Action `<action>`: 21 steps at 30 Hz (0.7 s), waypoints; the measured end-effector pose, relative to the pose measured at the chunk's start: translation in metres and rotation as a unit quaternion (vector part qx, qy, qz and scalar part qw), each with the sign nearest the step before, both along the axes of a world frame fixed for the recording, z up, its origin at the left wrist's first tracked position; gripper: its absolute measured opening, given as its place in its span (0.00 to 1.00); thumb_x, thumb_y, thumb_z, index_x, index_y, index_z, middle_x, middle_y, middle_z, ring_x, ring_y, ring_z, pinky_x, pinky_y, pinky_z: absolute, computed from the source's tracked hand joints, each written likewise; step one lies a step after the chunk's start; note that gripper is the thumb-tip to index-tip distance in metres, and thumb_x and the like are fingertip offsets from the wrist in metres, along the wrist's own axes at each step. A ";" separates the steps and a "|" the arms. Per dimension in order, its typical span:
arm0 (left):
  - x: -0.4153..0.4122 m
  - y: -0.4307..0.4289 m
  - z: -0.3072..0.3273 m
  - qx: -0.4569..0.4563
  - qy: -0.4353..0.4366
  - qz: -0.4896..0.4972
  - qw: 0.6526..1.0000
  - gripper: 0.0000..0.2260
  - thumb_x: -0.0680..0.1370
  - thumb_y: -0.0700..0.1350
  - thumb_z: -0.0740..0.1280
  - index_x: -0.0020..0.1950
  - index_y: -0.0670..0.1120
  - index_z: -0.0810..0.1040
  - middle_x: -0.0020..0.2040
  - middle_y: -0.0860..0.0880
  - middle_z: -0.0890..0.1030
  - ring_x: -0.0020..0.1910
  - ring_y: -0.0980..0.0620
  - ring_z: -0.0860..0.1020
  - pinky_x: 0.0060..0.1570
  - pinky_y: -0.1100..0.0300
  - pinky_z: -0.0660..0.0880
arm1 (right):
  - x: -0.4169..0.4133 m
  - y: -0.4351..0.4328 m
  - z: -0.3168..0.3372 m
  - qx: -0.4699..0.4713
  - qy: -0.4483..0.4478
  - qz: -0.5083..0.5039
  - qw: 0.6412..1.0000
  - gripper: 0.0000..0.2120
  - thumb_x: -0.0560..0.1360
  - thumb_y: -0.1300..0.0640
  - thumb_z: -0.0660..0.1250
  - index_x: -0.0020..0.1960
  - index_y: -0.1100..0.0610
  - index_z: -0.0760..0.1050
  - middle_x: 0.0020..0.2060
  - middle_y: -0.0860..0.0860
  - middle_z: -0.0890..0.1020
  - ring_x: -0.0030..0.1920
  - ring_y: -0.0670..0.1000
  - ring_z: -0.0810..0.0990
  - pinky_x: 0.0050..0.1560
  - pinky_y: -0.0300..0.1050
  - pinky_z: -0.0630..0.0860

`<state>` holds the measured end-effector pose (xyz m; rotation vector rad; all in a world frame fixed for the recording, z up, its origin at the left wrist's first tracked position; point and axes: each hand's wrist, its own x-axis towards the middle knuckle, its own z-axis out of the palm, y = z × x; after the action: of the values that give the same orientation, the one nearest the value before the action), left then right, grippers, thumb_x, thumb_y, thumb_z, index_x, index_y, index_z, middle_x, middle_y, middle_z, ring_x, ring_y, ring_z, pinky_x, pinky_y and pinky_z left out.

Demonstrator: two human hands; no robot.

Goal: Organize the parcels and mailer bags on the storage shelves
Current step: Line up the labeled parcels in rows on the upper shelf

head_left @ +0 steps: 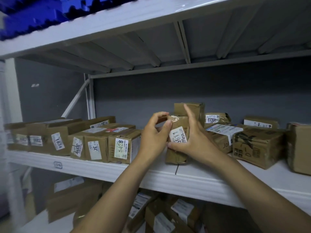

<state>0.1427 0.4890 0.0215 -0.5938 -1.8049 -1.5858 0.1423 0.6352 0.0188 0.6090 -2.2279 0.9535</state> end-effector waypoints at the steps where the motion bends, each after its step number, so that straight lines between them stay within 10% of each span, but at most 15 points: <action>1: 0.005 -0.004 0.001 -0.022 -0.012 -0.006 1.000 0.09 0.80 0.42 0.64 0.58 0.51 0.77 0.54 0.54 0.81 0.51 0.59 0.80 0.49 0.52 0.81 | 0.005 -0.002 0.000 0.001 0.004 -0.023 1.000 0.54 0.61 0.40 0.76 0.74 0.36 0.42 0.74 0.47 0.62 0.70 0.48 0.66 0.65 0.50 0.69; 7: 0.021 -0.048 0.008 -0.217 0.075 0.109 0.967 0.14 0.80 0.39 0.62 0.63 0.52 0.77 0.59 0.55 0.80 0.55 0.60 0.76 0.55 0.71 0.72 | 0.024 -0.022 0.001 0.031 0.027 -0.128 0.991 0.27 0.70 0.47 0.71 0.64 0.47 0.63 0.63 0.46 0.70 0.56 0.50 0.74 0.50 0.45 0.72; 13: 0.007 -0.115 0.014 -0.407 0.020 0.216 0.887 0.18 0.79 0.54 0.64 0.69 0.57 0.72 0.66 0.54 0.76 0.66 0.50 0.72 0.69 0.41 0.64 | 0.025 -0.031 0.012 -0.004 -0.024 -0.057 0.998 0.23 0.70 0.48 0.73 0.64 0.42 0.72 0.61 0.42 0.68 0.61 0.44 0.70 0.62 0.43 0.68; 21: -0.007 -0.151 0.009 -0.531 -0.026 0.194 0.825 0.34 0.70 0.58 0.73 0.74 0.58 0.64 0.72 0.53 0.69 0.70 0.49 0.67 0.69 0.49 0.64 | 0.015 -0.063 0.010 -0.100 -0.113 0.029 0.988 0.18 0.75 0.51 0.69 0.62 0.38 0.71 0.66 0.47 0.71 0.62 0.49 0.74 0.65 0.53 0.73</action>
<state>0.1356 0.3378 0.0300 -0.5750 -2.5663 -0.2063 0.1568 0.5727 0.0287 0.4974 -2.2817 1.3138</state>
